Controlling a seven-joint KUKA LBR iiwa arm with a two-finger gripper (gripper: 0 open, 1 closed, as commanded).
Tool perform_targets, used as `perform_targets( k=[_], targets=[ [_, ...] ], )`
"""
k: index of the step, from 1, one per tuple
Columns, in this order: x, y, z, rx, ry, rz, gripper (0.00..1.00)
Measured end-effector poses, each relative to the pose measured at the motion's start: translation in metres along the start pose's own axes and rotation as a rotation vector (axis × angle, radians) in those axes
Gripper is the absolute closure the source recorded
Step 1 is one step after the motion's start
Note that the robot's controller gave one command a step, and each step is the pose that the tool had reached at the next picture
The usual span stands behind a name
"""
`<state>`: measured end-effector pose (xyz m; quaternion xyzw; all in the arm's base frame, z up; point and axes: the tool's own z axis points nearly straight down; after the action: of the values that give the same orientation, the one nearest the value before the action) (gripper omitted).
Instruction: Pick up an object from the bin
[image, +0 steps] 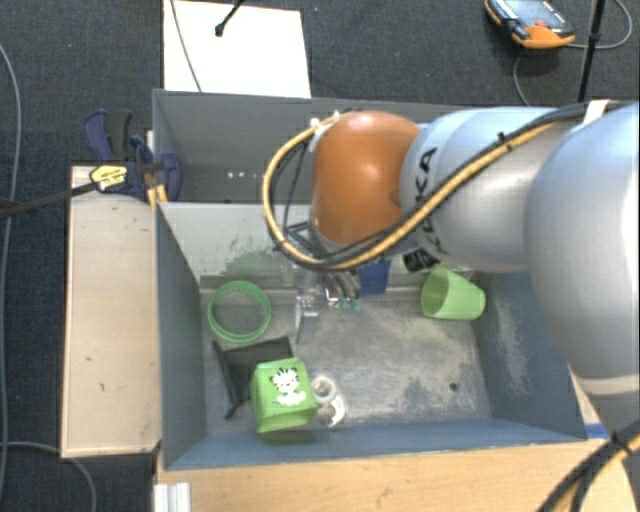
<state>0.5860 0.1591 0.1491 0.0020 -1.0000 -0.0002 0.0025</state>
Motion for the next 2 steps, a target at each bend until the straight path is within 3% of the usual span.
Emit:
perform_targets(
  k=[1,2],
  targets=[
    [-0.002,-0.001,-0.005,-0.001,-0.008,0.003,0.0],
    [0.009,0.028,0.038,-0.002,-0.012,0.06,0.0]
  ],
)
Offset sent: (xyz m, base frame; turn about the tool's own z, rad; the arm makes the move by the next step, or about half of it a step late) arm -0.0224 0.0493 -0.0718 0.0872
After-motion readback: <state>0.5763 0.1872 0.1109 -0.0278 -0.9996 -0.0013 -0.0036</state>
